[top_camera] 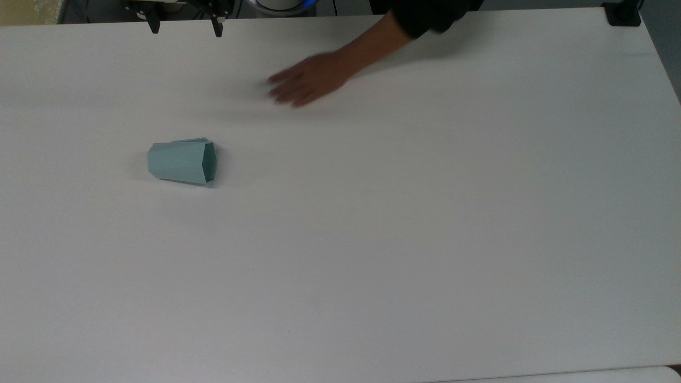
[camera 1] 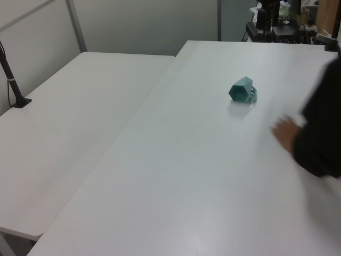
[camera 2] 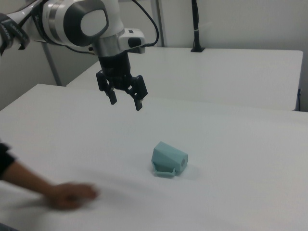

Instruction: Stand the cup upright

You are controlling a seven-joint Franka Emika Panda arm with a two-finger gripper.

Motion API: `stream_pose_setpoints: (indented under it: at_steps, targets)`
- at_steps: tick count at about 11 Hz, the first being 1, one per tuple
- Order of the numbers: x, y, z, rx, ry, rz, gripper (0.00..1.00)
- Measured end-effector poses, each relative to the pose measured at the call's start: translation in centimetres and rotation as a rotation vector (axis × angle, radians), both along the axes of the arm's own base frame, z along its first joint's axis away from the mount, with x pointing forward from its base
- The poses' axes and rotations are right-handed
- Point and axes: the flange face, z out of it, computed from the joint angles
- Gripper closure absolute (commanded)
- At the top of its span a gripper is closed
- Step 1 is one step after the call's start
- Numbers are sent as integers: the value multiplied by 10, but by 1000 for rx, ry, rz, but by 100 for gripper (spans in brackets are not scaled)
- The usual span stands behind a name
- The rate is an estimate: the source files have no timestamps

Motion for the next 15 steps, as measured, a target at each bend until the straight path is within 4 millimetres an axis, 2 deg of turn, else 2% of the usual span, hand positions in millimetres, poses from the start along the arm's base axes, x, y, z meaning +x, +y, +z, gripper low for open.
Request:
stream_pose_setpoints:
  at_steps: [4, 8, 9, 12, 13, 14, 15]
  targets:
    - [-2, -11, 6, 2, -11, 11, 0]
    - [-3, -10, 6, 4, -12, 4, 0]
    - [-3, 2, 5, -20, -10, 7, 0]
    - [0, 75, -7, -244, -33, 12, 0]
    - [1, 114, -21, -341, -53, 13, 0]
    - [3, 142, -38, -426, -70, 21, 0]
    - [6, 156, -51, -485, -81, 25, 0]
